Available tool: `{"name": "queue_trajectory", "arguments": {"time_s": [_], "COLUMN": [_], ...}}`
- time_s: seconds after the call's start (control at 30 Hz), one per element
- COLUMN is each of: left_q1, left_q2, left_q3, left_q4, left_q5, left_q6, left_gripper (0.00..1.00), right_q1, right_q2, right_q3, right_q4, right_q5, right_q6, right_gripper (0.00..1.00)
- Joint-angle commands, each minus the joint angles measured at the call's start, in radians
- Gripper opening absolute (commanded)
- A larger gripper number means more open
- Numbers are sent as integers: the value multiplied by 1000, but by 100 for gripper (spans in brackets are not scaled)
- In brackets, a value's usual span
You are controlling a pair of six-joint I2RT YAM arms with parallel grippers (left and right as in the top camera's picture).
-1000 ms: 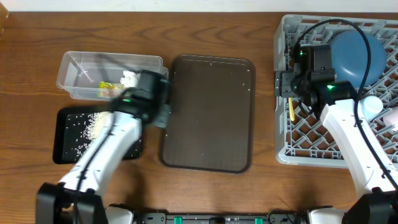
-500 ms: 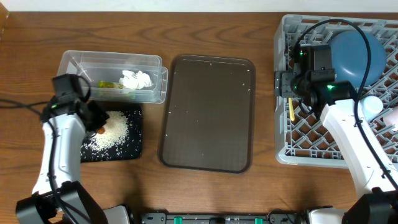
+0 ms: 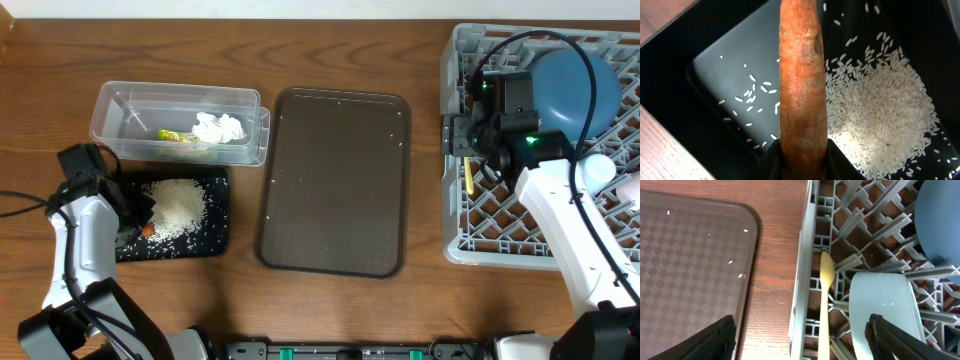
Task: Sort waste into correct bins and load items into the dishwasher rack
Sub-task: 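Carry the carrot left with the left gripper and lower it onto the black tray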
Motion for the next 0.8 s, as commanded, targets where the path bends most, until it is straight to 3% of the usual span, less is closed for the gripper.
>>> {"name": "queue_trajectory", "arguments": {"time_s": [0.0, 0.57, 0.63, 0.77], "left_q1": [5, 5, 5, 5], "left_q2": [10, 54, 63, 76], "left_q3": [-6, -64, -64, -64], "left_q4": [6, 14, 14, 14], "left_q5": [-35, -54, -54, -53], "left_q6": [-16, -17, -17, -17], "left_gripper": [16, 17, 22, 23], "right_q1": [-3, -3, -3, -3], "right_q2": [-7, -7, -7, -7], "right_q3": [18, 18, 18, 18], "right_q4": [-1, 0, 0, 0], "right_q5": [-4, -4, -4, -4], "right_q6": [15, 15, 15, 15], "right_gripper": [82, 82, 82, 82]}}
